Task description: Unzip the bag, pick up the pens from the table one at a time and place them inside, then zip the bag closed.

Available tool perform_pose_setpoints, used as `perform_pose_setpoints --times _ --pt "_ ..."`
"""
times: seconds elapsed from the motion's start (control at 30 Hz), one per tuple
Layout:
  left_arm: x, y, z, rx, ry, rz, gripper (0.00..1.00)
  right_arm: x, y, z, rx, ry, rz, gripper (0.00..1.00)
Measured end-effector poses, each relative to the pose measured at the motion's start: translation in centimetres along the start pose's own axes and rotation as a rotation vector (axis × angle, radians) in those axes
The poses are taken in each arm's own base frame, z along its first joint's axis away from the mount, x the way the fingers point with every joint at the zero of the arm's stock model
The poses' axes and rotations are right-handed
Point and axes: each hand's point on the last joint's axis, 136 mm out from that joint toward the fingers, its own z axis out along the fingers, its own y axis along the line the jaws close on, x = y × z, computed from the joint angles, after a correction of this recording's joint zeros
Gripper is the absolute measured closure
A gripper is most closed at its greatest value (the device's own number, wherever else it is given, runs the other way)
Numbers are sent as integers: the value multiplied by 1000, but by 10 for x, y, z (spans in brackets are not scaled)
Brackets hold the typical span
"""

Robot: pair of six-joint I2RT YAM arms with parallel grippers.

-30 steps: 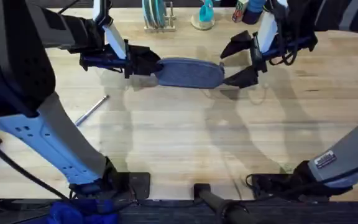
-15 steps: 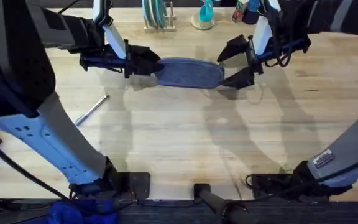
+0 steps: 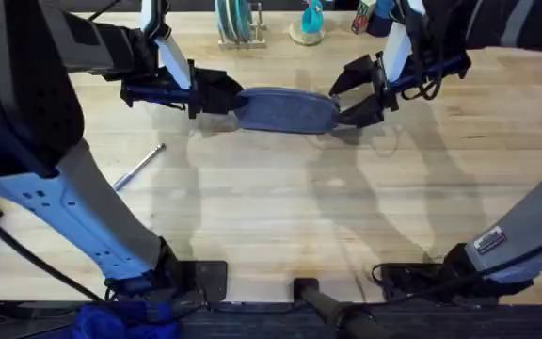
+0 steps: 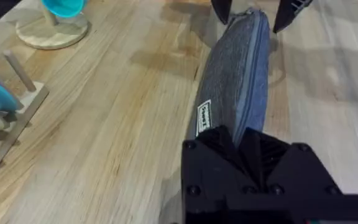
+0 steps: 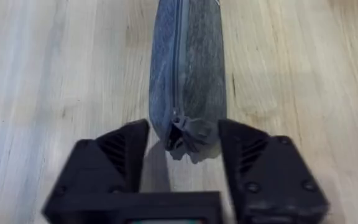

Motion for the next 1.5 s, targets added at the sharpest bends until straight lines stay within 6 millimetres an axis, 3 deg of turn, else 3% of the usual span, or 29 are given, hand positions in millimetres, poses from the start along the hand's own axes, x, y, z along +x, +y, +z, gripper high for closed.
perform_pose_setpoints --times 0.13,0.3,0.8,1.03,1.5 --pt "0 0 0 -1 0 1 961 -2 -2 -1 3 0 -1 796" --pt "0 1 0 -2 0 6 961 -3 -3 -2 4 2 0 960" --pt "0 1 0 -3 0 6 961 -3 -3 -3 8 -1 4 973" --pt "-1 -2 4 10 1 11 961 -5 -6 -15 9 5 38 973" --pt "-2 -4 8 20 2 13 961 -31 -3 -40 -31 24 112 972"
